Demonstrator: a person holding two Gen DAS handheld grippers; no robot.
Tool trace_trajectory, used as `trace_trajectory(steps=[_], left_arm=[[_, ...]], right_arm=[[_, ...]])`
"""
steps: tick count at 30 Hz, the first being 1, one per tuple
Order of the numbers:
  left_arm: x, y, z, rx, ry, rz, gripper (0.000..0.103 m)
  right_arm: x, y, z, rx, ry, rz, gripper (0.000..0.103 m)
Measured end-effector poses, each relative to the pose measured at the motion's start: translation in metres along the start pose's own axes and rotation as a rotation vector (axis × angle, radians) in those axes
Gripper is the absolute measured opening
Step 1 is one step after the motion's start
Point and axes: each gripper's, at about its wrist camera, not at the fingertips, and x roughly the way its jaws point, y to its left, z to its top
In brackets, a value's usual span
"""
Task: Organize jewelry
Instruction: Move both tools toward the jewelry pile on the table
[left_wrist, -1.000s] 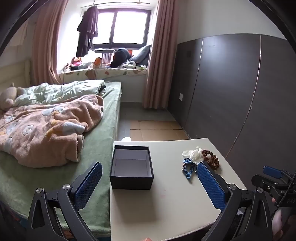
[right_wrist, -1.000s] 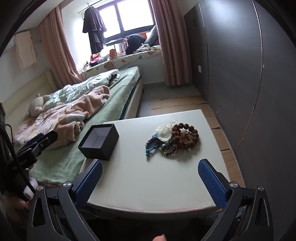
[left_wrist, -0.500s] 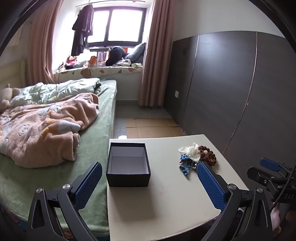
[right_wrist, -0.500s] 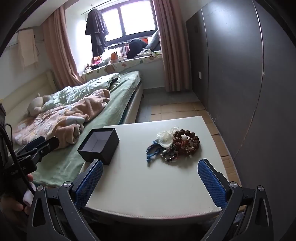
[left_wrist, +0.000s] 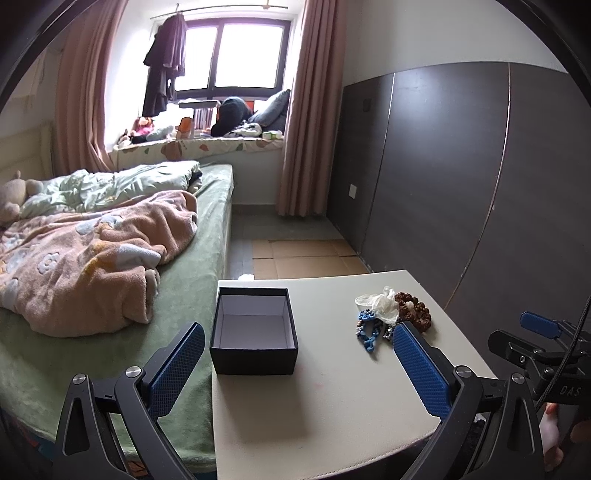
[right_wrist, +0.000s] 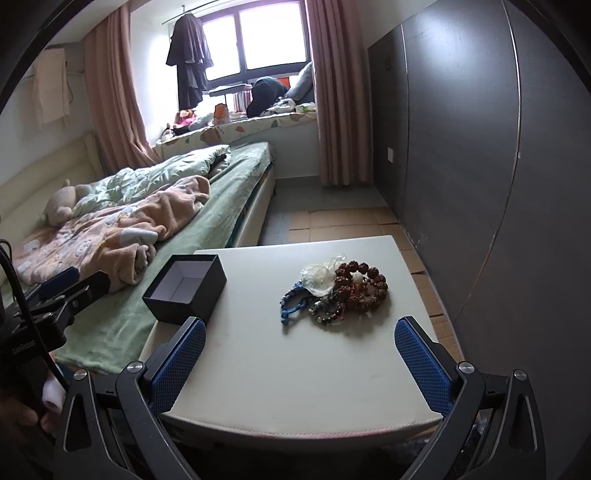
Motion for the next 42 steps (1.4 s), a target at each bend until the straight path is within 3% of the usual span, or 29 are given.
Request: trace_trajectory(steps=[42], left_arm=[[-0.004,-0.007,-0.003,0.032,0.003,-0.016,0.102]], right_arm=[[-0.008,0.011,0.003,-0.002,0.025,0.019,0.103]])
